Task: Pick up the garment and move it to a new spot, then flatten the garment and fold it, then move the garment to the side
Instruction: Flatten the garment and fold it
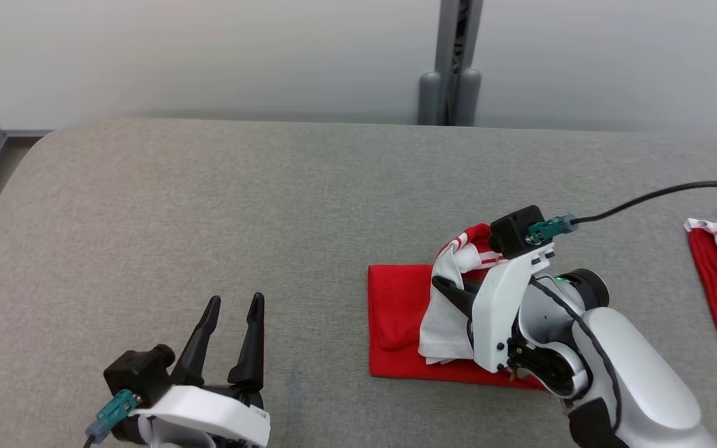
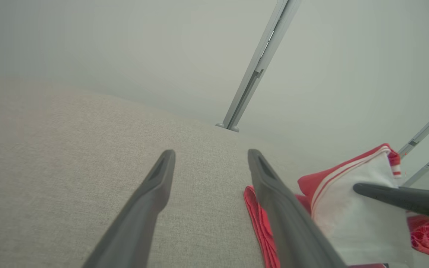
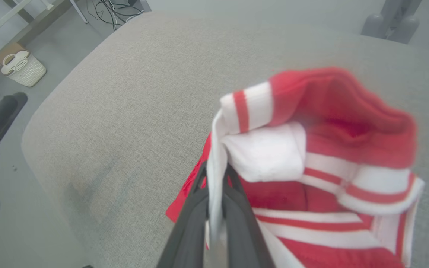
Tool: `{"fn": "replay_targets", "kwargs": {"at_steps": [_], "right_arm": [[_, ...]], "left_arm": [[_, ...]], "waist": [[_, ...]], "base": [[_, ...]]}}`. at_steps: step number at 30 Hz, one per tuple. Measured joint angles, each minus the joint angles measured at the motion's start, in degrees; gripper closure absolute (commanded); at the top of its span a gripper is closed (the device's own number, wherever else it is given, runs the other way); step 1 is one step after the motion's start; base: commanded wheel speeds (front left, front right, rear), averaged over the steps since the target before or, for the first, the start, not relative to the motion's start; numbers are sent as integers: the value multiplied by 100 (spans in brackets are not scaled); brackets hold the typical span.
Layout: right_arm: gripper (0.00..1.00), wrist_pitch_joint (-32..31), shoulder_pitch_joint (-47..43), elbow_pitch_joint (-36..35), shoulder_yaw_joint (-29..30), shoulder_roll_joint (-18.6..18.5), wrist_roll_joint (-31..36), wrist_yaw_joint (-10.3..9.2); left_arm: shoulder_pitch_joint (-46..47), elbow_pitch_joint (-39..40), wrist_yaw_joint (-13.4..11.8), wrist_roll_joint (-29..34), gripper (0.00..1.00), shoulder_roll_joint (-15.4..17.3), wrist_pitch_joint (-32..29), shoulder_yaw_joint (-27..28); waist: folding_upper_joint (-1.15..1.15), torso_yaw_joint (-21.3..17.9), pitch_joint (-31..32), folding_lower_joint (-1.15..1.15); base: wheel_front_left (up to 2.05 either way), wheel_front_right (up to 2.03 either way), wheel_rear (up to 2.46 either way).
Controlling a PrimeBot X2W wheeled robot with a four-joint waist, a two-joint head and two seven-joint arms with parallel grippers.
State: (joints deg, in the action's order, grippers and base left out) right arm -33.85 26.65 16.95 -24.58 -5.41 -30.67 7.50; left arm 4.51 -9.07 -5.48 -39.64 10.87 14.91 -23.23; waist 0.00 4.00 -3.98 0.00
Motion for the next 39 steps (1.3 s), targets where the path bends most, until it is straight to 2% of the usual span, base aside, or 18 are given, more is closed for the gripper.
{"fn": "replay_targets", "kwargs": {"at_steps": [6, 7, 8, 9, 10, 14, 19, 26, 30, 33, 34, 35, 36, 39], "right_arm": [[100, 283, 374, 1070, -138, 168, 248, 0], [89, 321, 437, 1217, -188, 185, 278, 0], [62, 368, 493, 1354, -219, 200, 300, 0], [38, 422, 543, 1471, -247, 214, 305, -1], [0, 457, 592, 1566, -301, 225, 305, 0], [0, 606, 743, 1679, -527, 249, 167, 0], [0, 679, 910, 1477, -833, 256, -220, 0], [0, 364, 1011, 929, -983, 234, -468, 0], [0, 521, 956, 448, -664, -3, -455, 0], [0, 798, 775, 183, -255, -213, -350, 0], [0, 953, 599, 78, 44, -282, -282, 0], [42, 1009, 499, 44, 191, -314, -243, 0], [58, 1066, 397, 21, 324, -347, -209, 0], [90, 1223, 52, -23, 762, -405, -120, 0]], "left_arm": [[167, -130, 140, 88, 0, -160, 2, -1], [176, -152, 147, 105, 0, -182, 2, 3], [179, -171, 170, 133, 0, -207, 2, 13], [179, -190, 193, 140, 0, -231, 2, 20], [180, -209, 197, 153, 0, -247, 2, 34], [179, -265, 249, 207, 0, -290, 5, 98], [134, -314, 267, 271, 0, -299, 7, 158], [8, -311, 270, 286, 0, -280, 7, 174], [-95, -296, 254, 285, 0, -254, 7, 180], [-136, -246, 237, 285, 0, -222, 5, 191], [-187, -214, 230, 285, 0, -198, -10, 180], [-197, -196, 213, 285, 0, -183, -11, 183], [-197, -172, 204, 285, 0, -175, -25, 179], [-203, -99, 191, 285, 0, -143, -59, 171]], "waist": [[0, 294, -108, 0], [0, 336, -125, 0], [0, 373, -139, 0], [0, 405, -152, 0], [0, 428, -161, 0], [0, 442, -145, 0], [0, 314, -54, 0], [0, 48, 141, 0], [0, -74, 249, 0], [0, -150, 304, 0], [0, -189, 327, 0], [0, -205, 333, 0], [0, -217, 336, 0], [0, -231, 326, 0]], "base": [[0, 0, 0], [0, 0, 0], [0, 0, 0], [0, 0, 0], [0, 0, 0], [0, 0, 0], [0, 0, 0], [0, 0, 0], [0, 0, 0], [0, 0, 0], [0, 0, 0], [0, 0, 0], [0, 0, 0], [0, 0, 0]]}}
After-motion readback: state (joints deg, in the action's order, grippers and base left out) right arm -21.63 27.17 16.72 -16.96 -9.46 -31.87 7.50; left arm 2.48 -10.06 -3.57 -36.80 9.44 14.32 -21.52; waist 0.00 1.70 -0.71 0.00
